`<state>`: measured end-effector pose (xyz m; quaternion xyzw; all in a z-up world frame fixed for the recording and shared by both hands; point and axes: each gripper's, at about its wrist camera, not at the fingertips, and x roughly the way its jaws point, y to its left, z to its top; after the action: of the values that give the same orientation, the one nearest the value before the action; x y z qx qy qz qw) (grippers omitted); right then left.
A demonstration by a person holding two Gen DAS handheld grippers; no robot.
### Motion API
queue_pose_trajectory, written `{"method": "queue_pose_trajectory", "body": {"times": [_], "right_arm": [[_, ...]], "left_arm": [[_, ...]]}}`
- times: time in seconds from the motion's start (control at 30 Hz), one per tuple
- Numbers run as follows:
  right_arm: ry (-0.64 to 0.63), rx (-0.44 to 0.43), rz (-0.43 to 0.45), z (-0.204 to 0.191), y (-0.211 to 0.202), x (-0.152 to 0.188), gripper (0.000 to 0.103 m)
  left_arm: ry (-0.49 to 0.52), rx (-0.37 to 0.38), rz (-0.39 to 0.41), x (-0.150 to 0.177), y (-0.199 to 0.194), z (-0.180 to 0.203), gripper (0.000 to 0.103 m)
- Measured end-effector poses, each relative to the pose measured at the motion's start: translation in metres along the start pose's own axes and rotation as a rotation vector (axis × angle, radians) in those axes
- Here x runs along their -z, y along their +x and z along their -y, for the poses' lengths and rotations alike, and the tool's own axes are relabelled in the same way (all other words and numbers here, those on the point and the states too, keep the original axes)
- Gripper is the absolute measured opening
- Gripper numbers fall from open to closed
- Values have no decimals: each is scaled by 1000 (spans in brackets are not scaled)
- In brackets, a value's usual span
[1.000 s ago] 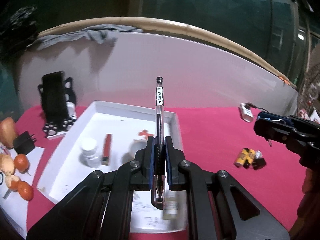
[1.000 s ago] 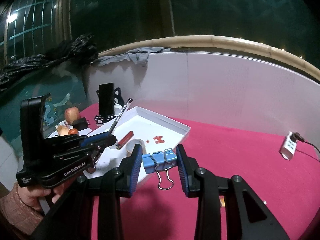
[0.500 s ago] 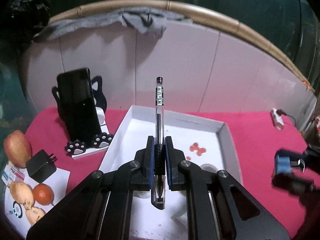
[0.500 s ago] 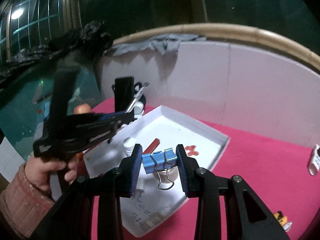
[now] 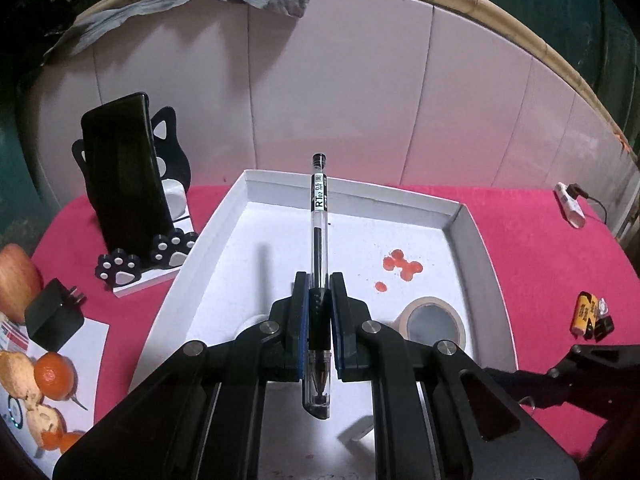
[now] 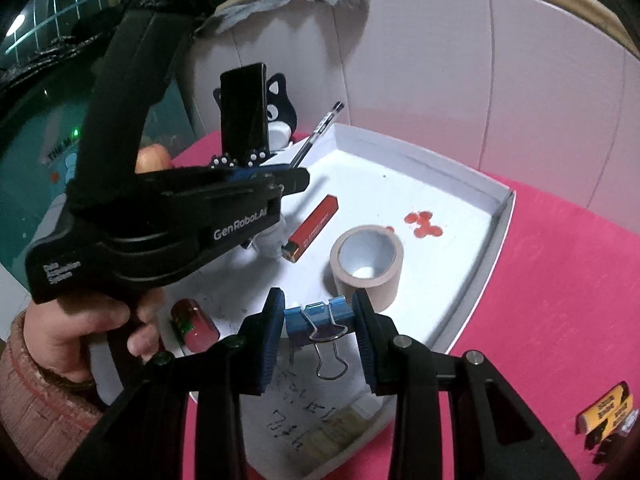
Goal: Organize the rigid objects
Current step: 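Carry the black pen with the left gripper and the blue clip with the right gripper to the tray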
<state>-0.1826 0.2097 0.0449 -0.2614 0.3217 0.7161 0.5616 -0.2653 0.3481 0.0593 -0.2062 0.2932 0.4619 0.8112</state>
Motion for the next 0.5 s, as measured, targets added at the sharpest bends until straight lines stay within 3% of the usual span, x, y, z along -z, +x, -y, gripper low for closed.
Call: {"method": "queue_pose_trajectory", "body": {"times": [0.5], "right_arm": [[-9, -10, -17, -10, 9, -3, 34]], "left_arm": [[-11, -1, -14, 0, 4, -2, 9]]}}
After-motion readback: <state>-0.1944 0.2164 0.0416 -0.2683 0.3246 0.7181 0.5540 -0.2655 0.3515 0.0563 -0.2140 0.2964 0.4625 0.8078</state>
